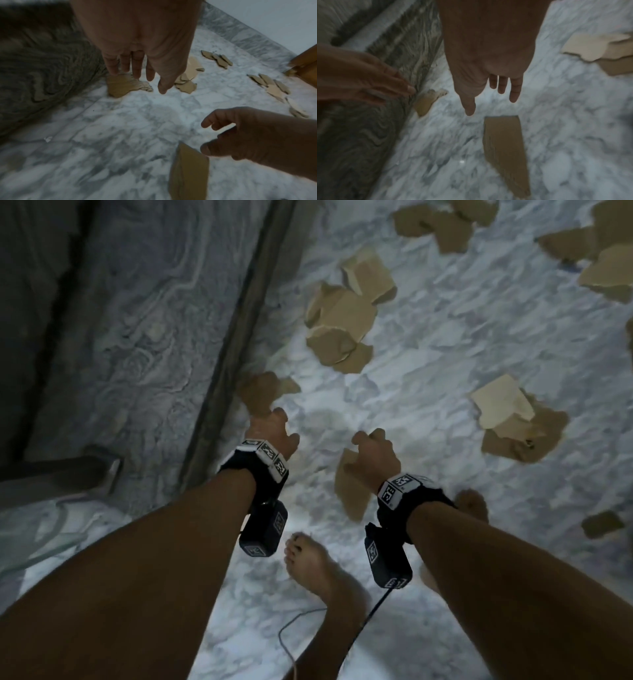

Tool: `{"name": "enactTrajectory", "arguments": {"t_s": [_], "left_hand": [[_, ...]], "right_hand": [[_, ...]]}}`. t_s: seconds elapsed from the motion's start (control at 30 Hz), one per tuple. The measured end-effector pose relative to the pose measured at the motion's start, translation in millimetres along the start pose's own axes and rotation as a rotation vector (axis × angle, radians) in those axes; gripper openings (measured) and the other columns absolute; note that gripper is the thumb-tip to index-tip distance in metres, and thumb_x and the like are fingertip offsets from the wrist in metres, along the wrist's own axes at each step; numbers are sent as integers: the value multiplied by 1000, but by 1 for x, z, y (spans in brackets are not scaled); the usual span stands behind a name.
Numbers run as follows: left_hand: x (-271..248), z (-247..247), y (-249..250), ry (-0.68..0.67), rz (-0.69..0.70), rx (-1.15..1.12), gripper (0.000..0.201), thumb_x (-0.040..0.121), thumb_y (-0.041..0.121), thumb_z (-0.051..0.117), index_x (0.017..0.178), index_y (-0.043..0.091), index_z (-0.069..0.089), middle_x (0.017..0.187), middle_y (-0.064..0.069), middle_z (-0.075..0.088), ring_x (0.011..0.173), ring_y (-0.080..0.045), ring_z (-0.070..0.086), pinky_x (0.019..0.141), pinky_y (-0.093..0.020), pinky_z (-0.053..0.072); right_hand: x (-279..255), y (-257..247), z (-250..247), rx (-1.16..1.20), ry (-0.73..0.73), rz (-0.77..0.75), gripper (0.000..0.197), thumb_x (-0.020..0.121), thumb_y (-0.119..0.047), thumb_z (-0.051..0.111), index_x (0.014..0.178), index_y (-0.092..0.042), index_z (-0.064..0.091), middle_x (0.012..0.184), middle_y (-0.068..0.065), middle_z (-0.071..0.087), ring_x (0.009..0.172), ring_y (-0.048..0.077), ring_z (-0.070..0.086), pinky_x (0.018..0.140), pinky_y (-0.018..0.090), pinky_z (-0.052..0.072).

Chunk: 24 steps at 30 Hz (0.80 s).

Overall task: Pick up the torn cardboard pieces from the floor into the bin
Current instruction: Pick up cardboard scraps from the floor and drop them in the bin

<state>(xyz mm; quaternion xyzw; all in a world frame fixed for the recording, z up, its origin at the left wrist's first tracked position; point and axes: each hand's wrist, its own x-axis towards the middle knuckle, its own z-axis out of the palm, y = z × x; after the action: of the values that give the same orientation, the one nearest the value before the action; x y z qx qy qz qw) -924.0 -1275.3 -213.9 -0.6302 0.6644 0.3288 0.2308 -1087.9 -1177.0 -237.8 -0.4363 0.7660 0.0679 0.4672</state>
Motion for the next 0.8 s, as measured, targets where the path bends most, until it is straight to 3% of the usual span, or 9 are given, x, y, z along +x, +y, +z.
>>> {"name": "enactTrajectory", "arguments": {"t_s": [0.13, 0.23, 0.3, 0.37, 0.47, 0.57, 0.7, 0.8], "left_hand": [[69, 29, -22, 50, 37, -3, 65, 86, 33, 63, 142, 12, 36, 148, -15, 35, 133, -35, 37, 106, -41, 38], [113, 42, -29, 226, 143, -52, 72, 76, 29, 69, 139, 19, 34, 147, -19, 30, 135, -38, 30, 109, -47, 32], [132, 51, -32, 258, 46, -155, 75, 82, 26, 67, 144, 16, 26, 151, -20, 22, 139, -37, 23, 115, -43, 23], [134, 53, -29, 205, -95, -171, 86, 84, 34, 67, 151, 15, 16, 157, -18, 9, 143, -39, 17, 118, -46, 19], [132, 52, -23, 161, -86, -37, 87, 85, 38, 65, 151, 13, 13, 153, -25, 14, 140, -45, 21, 116, -51, 19], [128, 44, -13, 114, -110, 33, 88, 83, 32, 67, 150, 13, 13, 148, -25, 19, 130, -49, 32, 110, -52, 29], [125, 48, -4, 94, -94, 95, 92, 75, 34, 75, 142, 4, 20, 143, -19, 27, 128, -39, 34, 107, -47, 30], [129, 52, -4, 67, -126, 91, 90, 72, 42, 76, 137, 6, 26, 142, -18, 27, 127, -44, 33, 103, -53, 34]], "right_hand": [[45, 6, 51, -128, 12, 40, 57, 82, -15, 67, 130, -15, 38, 137, 16, 26, 124, 41, 34, 87, 54, 44], [66, 15, 74, -245, 123, 31, 55, 78, -17, 66, 123, -21, 34, 133, 12, 28, 116, 39, 37, 76, 50, 45], [72, 18, 80, -307, 151, 1, 53, 79, -19, 64, 122, -21, 34, 131, 12, 30, 112, 39, 39, 72, 49, 44], [66, 19, 80, -320, 126, 12, 54, 80, -19, 65, 124, -20, 33, 133, 12, 30, 112, 38, 40, 74, 50, 44], [63, 18, 78, -248, 114, 12, 57, 81, -16, 66, 126, -19, 30, 135, 12, 27, 113, 39, 38, 76, 51, 43], [62, 17, 76, -138, 92, -1, 50, 83, -11, 61, 123, -17, 32, 134, 14, 27, 111, 41, 40, 78, 52, 44], [51, 27, 73, -257, 184, -12, 40, 83, -26, 59, 118, -12, 44, 119, 13, 42, 107, 37, 43, 80, 50, 43], [45, 45, 72, -255, 154, -61, 50, 78, -35, 62, 120, -14, 44, 123, 11, 39, 112, 37, 39, 82, 52, 44]]}}
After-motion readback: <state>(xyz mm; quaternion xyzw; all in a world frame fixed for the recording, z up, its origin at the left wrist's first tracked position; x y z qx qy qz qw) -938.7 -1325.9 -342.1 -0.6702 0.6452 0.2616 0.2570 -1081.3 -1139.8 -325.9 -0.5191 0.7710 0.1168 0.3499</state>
